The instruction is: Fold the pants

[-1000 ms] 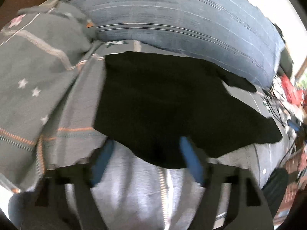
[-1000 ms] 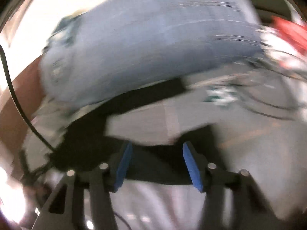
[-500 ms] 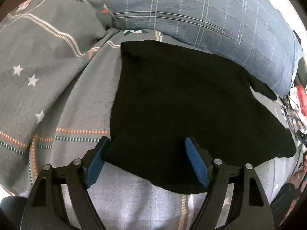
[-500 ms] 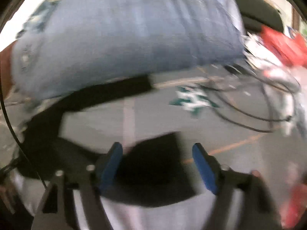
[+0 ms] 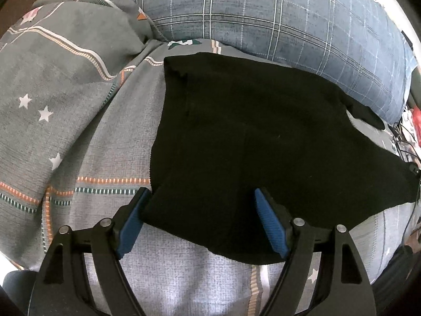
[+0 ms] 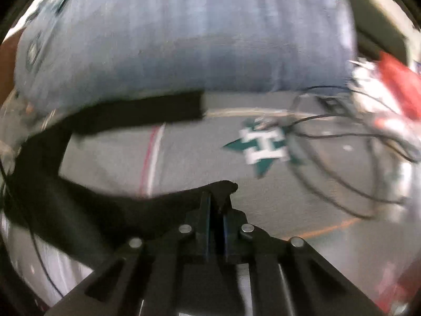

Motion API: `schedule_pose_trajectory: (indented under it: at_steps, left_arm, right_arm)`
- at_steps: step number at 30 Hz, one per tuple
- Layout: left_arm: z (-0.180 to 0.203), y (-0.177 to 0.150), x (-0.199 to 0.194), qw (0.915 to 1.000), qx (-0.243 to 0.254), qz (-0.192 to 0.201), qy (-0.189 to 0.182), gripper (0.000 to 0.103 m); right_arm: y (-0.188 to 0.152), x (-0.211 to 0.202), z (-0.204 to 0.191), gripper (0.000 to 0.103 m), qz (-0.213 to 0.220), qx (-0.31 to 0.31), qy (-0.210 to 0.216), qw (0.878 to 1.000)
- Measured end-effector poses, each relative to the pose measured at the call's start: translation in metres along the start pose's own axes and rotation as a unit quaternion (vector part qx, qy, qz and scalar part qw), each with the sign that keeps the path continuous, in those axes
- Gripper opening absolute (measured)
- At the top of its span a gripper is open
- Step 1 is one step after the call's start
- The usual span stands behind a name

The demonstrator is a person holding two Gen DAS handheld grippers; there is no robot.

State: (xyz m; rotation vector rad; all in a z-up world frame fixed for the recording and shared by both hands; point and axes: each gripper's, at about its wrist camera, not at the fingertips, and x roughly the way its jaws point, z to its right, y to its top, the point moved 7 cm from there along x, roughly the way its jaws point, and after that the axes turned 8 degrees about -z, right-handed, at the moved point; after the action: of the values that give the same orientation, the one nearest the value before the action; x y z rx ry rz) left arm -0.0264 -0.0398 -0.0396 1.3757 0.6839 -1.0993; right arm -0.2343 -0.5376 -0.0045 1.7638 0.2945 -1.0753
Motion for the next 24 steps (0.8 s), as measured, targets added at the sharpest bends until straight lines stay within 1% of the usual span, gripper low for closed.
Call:
schedule_pose_trajectory:
  at_steps: [1, 2, 3, 4, 5, 6, 7, 8, 9, 10, 11, 12, 16, 19, 22, 23, 24]
  left_arm:
    - [0.000, 0.000, 0.000, 1.0000, 0.000, 0.002, 0.001, 0.081]
    - [0.000, 0.000, 0.000, 1.0000, 0.000, 0.003, 0.001, 0.081]
    - [0.000, -0.001, -0.001, 1.0000, -0.001, 0.002, -0.001, 0.081]
    - [-0.001, -0.002, -0.003, 1.0000, -0.002, -0.002, -0.003, 0.081]
    - [-0.003, -0.002, -0.005, 0.9999, -0.004, -0.008, -0.007, 0.081]
    - [-0.004, -0.003, -0.009, 0.9999, -0.005, -0.010, -0.010, 0.081]
    - [-0.005, -0.002, -0.013, 0.9998, -0.005, -0.010, -0.016, 0.081]
    - [-0.006, 0.001, -0.020, 0.9998, 0.000, -0.005, -0.022, 0.081]
    - [-0.007, 0.007, -0.028, 0.9997, 0.008, 0.006, -0.024, 0.081]
    - [-0.006, 0.015, -0.034, 0.9994, 0.019, 0.018, -0.024, 0.082]
    - [-0.004, 0.022, -0.038, 0.9989, 0.028, 0.026, -0.026, 0.084]
    - [0.000, 0.034, -0.042, 0.9981, 0.042, 0.034, -0.030, 0.084]
    - [0.023, 0.069, -0.035, 0.9923, 0.105, 0.025, -0.060, 0.085]
    - [0.040, 0.100, -0.020, 0.9865, 0.147, 0.021, -0.068, 0.085]
    - [0.054, 0.128, 0.004, 0.9814, 0.171, -0.001, -0.088, 0.085]
    - [0.058, 0.139, 0.016, 0.9800, 0.176, -0.010, -0.092, 0.085]
    - [0.061, 0.147, 0.024, 0.9794, 0.180, -0.016, -0.090, 0.085]
  right_arm:
    - [-0.003, 0.006, 0.003, 0.007, -0.011, 0.009, 0.004, 1.000]
    - [-0.007, 0.016, 0.005, 0.010, -0.025, 0.012, 0.000, 1.000]
    - [-0.013, 0.029, 0.007, 0.016, -0.044, 0.009, -0.012, 0.999]
    - [-0.015, 0.036, 0.008, 0.016, -0.049, 0.006, -0.020, 0.999]
    - [-0.014, 0.032, 0.007, 0.017, -0.031, 0.008, -0.018, 0.999]
    - [-0.013, 0.026, 0.006, 0.023, -0.027, 0.015, -0.005, 1.000]
    - [-0.010, 0.021, 0.004, 0.027, -0.018, 0.019, 0.013, 1.000]
    - [-0.005, 0.012, 0.000, 0.035, -0.003, 0.016, 0.025, 1.000]
    - [0.002, 0.003, -0.009, 0.045, 0.014, 0.002, 0.038, 0.999]
    - [0.008, -0.003, -0.020, 0.051, 0.027, -0.017, 0.051, 0.998]
    - [0.014, -0.007, -0.031, 0.061, 0.035, -0.035, 0.064, 0.997]
    - [0.025, -0.010, -0.048, 0.063, 0.046, -0.057, 0.086, 0.994]
    - [0.061, 0.001, -0.098, 0.063, 0.061, -0.090, 0.136, 0.985]
    - [0.090, 0.024, -0.133, 0.063, 0.054, -0.129, 0.156, 0.978]
    - [0.116, 0.051, -0.167, 0.064, 0.045, -0.186, 0.156, 0.969]
    - [0.120, 0.057, -0.177, 0.068, 0.043, -0.200, 0.158, 0.966]
    - [0.128, 0.069, -0.188, 0.075, 0.036, -0.219, 0.162, 0.962]
